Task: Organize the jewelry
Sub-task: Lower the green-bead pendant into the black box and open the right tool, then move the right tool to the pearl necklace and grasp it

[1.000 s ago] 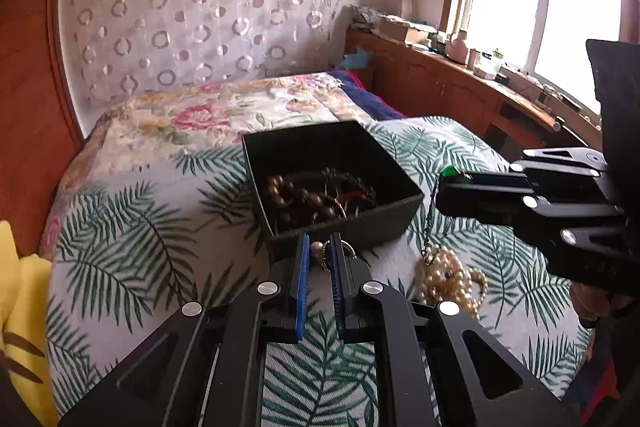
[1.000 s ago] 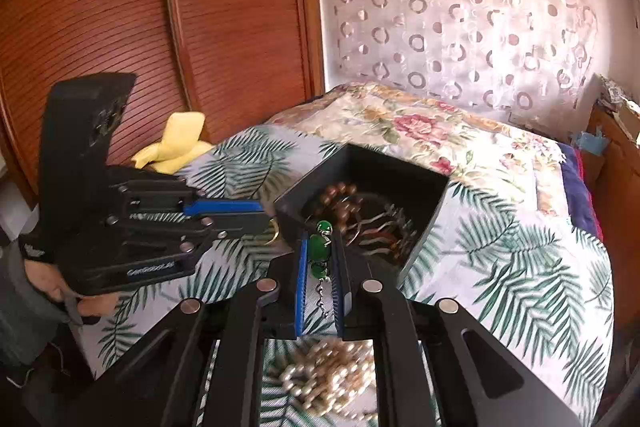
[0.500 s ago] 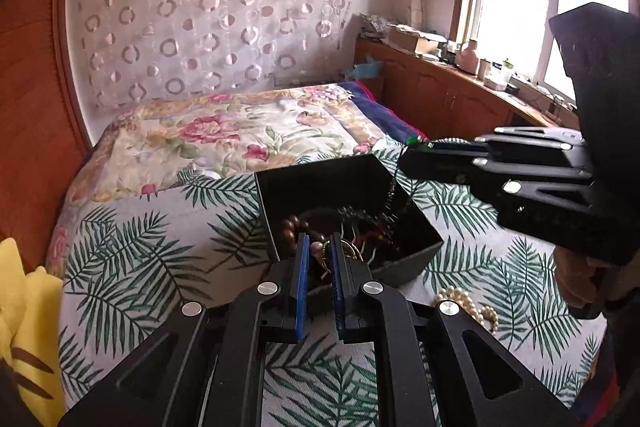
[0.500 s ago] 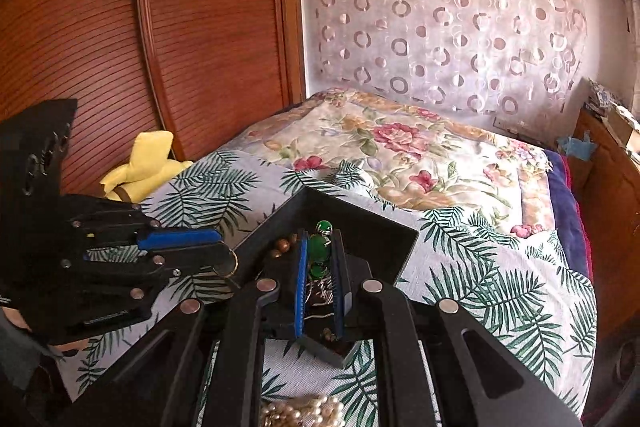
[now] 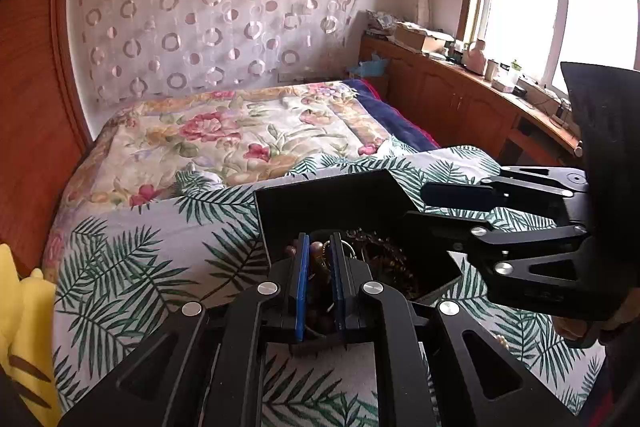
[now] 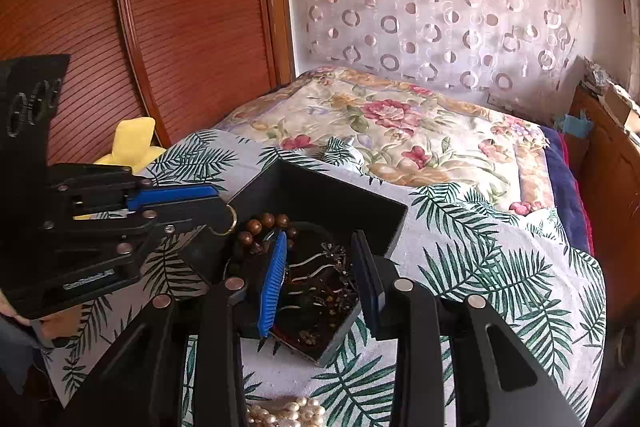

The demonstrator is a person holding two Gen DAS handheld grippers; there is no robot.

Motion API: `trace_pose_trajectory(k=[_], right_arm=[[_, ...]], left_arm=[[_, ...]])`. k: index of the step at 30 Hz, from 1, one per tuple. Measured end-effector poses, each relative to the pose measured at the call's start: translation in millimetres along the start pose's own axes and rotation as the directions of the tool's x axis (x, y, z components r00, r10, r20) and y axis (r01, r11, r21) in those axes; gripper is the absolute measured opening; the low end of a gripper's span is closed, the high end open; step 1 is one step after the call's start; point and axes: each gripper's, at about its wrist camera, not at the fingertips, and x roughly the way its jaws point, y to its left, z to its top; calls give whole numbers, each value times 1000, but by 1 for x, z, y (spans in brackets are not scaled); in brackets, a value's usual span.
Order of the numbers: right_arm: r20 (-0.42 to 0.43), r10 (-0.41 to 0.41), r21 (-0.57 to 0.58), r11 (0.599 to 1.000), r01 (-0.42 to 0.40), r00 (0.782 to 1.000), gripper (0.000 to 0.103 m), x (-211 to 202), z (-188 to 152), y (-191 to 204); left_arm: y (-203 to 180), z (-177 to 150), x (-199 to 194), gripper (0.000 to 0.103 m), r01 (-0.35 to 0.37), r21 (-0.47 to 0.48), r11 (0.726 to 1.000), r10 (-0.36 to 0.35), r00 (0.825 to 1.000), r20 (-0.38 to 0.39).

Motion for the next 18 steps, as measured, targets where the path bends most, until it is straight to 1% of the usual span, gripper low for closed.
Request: trace_pose_trajectory(k=[8, 10, 11, 12, 13, 16, 18], right_arm=[[4, -25, 6, 1000, 25, 1000, 36, -15, -14, -11], [4, -33, 1, 999, 33, 999, 36, -21, -21, -11], [5, -33, 0, 999, 33, 999, 36, -24, -25, -11], [6, -34, -1, 999, 34, 999, 36, -26, -27, -12], [7, -34, 0, 999, 34, 999, 36, -29, -31, -12], [2, -30, -2, 1000, 30, 1000, 36, -39, -48, -10], [-3, -25, -3, 1000, 25, 1000, 36, -45, -59, -8]], left_arm=[[-9, 8, 24, 10, -17, 17, 1000, 17, 999, -27], [-10, 7, 25, 12, -10, 8, 1000, 10, 1000, -28], [-10, 6, 25, 19, -6, 3, 1000, 6, 1000, -29], [-10, 7, 25, 28, -8, 1, 1000, 8, 1000, -28], [-11, 6, 24, 31, -9, 1, 1000, 9, 1000, -25], [-13, 0, 19, 36, -11, 4, 1000, 11, 1000, -25], [-14, -5, 13, 46, -15, 8, 1000, 15, 1000, -15]])
